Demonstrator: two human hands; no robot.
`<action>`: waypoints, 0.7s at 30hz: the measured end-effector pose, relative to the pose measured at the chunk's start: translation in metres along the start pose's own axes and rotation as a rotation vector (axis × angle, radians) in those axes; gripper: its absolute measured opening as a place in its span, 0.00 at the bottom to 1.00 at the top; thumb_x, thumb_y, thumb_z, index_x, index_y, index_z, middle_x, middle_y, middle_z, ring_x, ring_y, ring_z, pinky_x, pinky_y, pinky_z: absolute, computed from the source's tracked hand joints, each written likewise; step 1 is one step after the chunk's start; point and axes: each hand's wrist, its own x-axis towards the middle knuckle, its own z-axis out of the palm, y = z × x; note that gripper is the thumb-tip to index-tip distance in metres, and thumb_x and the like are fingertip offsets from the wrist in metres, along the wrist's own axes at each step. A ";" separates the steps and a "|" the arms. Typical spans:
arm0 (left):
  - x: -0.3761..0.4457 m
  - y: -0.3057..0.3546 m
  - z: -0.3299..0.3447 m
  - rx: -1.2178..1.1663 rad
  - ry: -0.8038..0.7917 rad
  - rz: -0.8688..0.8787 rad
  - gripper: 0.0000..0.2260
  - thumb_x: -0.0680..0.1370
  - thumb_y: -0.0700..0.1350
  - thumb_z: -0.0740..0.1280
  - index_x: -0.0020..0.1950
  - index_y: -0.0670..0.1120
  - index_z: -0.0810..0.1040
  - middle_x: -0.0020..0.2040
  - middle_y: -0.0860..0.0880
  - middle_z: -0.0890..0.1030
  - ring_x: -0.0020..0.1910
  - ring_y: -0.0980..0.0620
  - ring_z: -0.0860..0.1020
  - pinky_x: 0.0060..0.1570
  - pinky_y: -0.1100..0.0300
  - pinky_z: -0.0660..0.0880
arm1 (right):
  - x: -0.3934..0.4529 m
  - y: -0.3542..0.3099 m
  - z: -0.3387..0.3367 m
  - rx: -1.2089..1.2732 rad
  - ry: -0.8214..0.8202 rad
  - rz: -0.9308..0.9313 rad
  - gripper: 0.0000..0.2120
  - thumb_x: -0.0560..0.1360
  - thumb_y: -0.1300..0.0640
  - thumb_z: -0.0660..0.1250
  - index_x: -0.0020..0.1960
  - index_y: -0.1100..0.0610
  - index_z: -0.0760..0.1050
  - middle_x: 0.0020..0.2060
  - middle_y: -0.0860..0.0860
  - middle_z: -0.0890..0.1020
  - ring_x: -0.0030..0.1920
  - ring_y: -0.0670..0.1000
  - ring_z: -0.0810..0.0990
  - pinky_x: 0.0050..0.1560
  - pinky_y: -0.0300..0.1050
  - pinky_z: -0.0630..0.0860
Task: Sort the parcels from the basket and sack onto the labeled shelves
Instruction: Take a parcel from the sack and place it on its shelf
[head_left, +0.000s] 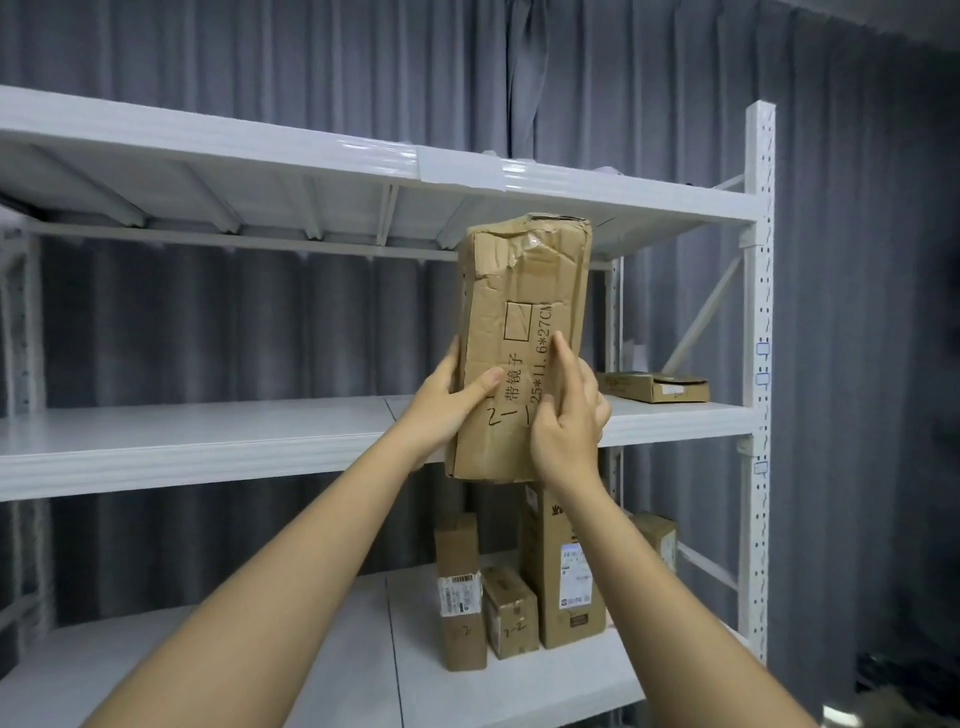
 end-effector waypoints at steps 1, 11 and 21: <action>0.000 -0.001 0.001 -0.007 0.004 0.012 0.36 0.73 0.60 0.68 0.77 0.58 0.57 0.68 0.57 0.73 0.64 0.57 0.72 0.67 0.53 0.70 | -0.002 0.001 -0.001 -0.012 -0.002 -0.009 0.37 0.77 0.67 0.54 0.68 0.25 0.54 0.73 0.45 0.63 0.67 0.50 0.58 0.66 0.47 0.57; 0.013 -0.014 0.044 -0.099 0.036 0.029 0.25 0.79 0.54 0.64 0.75 0.55 0.63 0.64 0.56 0.76 0.63 0.57 0.74 0.64 0.54 0.72 | 0.006 0.021 -0.027 -0.142 0.039 -0.042 0.36 0.78 0.66 0.56 0.72 0.30 0.57 0.76 0.47 0.59 0.66 0.46 0.55 0.68 0.50 0.57; 0.075 -0.021 0.130 -0.073 0.039 0.035 0.25 0.79 0.57 0.61 0.75 0.56 0.61 0.66 0.56 0.76 0.65 0.54 0.74 0.66 0.48 0.71 | 0.069 0.080 -0.078 -0.136 0.083 -0.006 0.31 0.78 0.61 0.59 0.70 0.28 0.61 0.75 0.44 0.61 0.62 0.42 0.54 0.66 0.47 0.55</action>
